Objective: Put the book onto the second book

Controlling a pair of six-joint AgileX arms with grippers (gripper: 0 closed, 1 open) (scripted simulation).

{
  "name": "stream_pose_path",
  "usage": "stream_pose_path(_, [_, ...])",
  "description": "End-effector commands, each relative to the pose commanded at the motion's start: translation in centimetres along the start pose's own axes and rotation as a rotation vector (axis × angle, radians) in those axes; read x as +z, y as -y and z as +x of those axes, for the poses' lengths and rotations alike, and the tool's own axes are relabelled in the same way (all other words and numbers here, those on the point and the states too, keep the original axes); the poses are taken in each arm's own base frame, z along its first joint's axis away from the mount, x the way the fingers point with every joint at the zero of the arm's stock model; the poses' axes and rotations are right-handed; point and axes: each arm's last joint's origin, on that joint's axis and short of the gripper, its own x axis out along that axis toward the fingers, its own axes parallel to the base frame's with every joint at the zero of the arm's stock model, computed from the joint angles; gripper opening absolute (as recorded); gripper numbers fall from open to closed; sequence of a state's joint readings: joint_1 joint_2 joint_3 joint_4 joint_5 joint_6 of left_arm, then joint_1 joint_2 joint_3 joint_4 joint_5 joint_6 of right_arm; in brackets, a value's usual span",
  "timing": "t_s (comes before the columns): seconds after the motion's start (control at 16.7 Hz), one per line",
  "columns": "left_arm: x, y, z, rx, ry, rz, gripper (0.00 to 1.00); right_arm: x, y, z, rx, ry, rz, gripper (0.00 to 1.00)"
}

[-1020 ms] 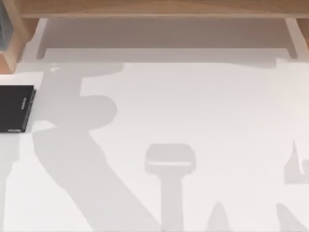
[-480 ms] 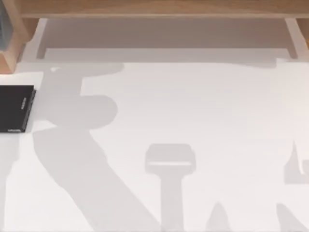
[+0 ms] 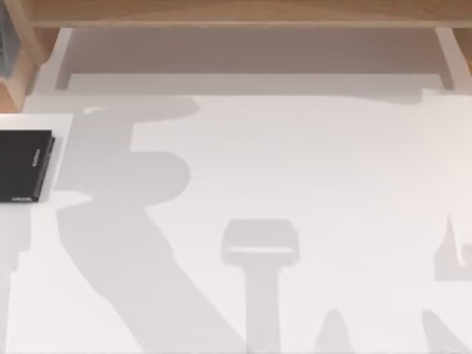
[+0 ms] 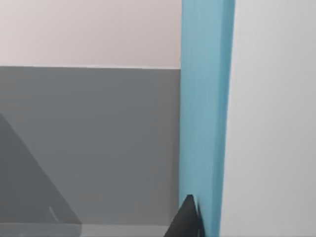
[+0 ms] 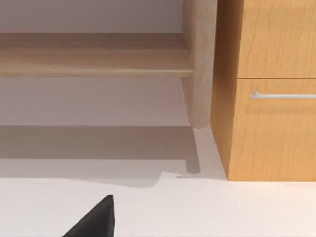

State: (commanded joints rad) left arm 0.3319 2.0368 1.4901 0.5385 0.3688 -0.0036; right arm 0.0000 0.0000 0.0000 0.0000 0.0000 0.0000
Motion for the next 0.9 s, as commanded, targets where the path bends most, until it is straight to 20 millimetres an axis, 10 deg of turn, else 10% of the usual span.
stream_pose_path(0.36, [1.2, 0.3, -1.2, -0.016, 0.024, 0.073, 0.0, 0.0, 0.0, 0.0, 0.0, 0.0, 0.0, 1.0])
stream_pose_path(0.9, [2.9, 1.4, -12.8, -0.009, 0.03, 0.802, 0.0, 0.0, 0.0, 0.0, 0.0, 0.0, 0.0, 1.0])
